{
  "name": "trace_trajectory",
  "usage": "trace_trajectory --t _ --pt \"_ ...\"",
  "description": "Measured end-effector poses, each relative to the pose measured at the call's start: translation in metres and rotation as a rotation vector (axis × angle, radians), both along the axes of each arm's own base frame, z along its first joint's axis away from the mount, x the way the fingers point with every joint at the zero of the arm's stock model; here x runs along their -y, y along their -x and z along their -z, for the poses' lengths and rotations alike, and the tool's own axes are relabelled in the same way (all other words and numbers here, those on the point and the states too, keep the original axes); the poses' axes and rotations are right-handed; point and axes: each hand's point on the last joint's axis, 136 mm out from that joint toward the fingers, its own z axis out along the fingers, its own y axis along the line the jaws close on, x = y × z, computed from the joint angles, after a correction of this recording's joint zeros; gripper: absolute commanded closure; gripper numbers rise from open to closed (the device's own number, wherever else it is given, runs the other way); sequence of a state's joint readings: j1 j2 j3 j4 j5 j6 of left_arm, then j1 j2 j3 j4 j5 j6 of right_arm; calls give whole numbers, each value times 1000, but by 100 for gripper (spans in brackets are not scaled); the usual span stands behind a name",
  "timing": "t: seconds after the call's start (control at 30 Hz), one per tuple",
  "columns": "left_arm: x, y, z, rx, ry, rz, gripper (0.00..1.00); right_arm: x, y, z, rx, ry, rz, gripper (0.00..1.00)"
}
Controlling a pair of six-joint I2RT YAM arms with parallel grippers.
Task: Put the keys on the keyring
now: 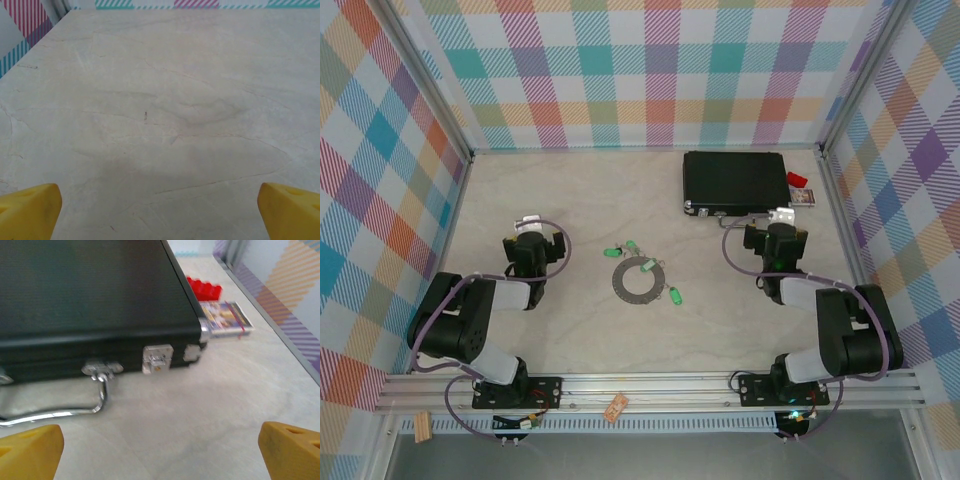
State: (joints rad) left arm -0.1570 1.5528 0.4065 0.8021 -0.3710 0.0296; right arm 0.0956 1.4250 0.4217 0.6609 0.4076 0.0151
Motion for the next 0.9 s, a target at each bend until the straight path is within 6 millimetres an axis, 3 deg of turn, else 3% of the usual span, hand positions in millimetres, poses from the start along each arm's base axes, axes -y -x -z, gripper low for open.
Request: trace_trajectory --t 0.1,0.3,0.47,0.9 --pt "2 4 12 -20 8 24 0 -6 8 13 21 -30 -53 1" --pt "4 0 7 11 24 44 0 -21 6 34 -3 -65 -139 1" --pt "-1 0 7 12 31 28 0 -23 -7 21 32 -85 -160 1" --pt "-1 0 7 13 34 27 0 -25 -8 20 32 -94 -177 1"
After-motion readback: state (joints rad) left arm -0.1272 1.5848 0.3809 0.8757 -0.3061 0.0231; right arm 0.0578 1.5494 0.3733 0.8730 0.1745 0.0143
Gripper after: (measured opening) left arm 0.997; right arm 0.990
